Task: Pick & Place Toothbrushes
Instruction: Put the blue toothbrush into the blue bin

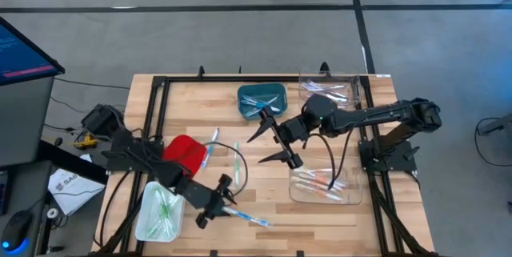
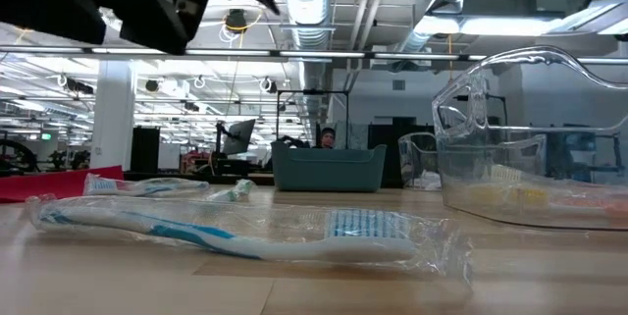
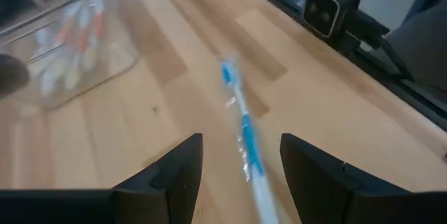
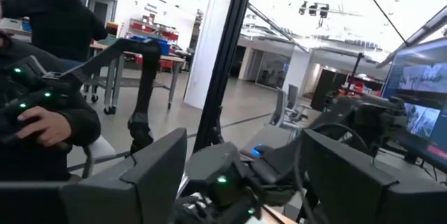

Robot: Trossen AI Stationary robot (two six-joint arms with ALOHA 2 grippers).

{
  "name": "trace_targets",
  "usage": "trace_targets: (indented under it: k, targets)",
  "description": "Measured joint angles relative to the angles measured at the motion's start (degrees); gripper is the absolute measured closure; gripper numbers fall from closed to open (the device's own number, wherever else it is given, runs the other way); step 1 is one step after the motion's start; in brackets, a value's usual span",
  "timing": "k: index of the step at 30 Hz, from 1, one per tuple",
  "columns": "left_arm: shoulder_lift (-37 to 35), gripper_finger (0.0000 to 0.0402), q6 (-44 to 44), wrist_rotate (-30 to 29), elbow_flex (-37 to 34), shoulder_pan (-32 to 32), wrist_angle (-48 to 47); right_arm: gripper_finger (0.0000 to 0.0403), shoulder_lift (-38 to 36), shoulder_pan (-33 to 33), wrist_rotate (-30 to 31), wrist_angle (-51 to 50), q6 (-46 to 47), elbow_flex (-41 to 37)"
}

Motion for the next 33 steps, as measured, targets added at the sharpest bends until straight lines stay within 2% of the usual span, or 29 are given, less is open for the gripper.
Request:
trace_targets:
  k: [8,18,25,33]
  targets:
    - [8.94,0.0215,-3.21,1.72,2.93,-0.58,-0.19,0.0128,-0.46,1.34,-1.58,-0.42,0.39,0.0]
    - [11.69,0.0215,-5.09,4.51,3.03,0.63,-0.18,0.0128,-1.09,2.63,-1.6,-0.88,0.14,0.0]
    - [11.79,0.0215,-6.27,4.28,3.01,0.63,-1.1,0.0128,-1.11,2.73,-1.58,-2.07,0.42,0.0]
    - [15.63,0.0215,-9.03,4.86,3.01,1.36,-0.24,0.0128,-1.11,2.73,-1.56,-3.12,0.44,0.0]
